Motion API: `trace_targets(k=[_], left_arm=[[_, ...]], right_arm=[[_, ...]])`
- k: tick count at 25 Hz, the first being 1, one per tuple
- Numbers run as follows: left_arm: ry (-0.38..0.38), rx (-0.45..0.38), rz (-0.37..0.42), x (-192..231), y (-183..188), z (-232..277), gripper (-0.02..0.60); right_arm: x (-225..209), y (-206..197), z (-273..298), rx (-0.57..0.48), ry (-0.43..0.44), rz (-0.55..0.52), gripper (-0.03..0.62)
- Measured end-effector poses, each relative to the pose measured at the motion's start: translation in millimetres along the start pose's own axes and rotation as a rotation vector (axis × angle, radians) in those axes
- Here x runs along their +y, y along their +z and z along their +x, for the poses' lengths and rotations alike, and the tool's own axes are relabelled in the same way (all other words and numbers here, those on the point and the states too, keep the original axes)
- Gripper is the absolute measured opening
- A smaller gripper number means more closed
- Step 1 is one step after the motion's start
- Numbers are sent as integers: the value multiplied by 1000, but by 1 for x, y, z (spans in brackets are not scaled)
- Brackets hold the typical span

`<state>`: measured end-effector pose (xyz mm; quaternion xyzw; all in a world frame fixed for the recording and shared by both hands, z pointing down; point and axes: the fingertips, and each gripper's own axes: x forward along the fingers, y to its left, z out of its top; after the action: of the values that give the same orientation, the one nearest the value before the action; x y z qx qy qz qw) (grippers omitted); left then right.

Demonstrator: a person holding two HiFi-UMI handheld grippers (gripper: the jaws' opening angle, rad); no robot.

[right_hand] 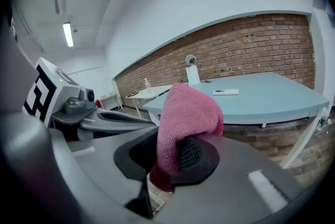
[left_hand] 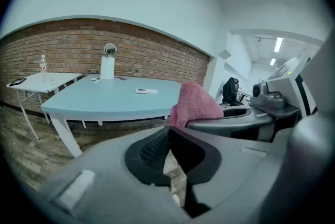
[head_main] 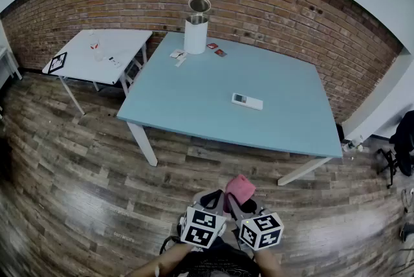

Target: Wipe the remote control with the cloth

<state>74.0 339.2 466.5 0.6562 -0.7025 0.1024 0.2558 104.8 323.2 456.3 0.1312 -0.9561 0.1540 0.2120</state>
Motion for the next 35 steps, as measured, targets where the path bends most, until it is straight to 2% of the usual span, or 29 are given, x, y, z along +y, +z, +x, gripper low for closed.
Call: trace_targets(k=[13,17,35], left_arm=[[4,-30,30,12,17,15,-2],[6,-9,33,18,21,28,-2],[21,77,20,58,68,165,-2]], right_arm=[[-11,14,17,-35,-10,2,64],[-24,17,28,-38,-6,17,64],[-146,49,105,8,10,99,64]])
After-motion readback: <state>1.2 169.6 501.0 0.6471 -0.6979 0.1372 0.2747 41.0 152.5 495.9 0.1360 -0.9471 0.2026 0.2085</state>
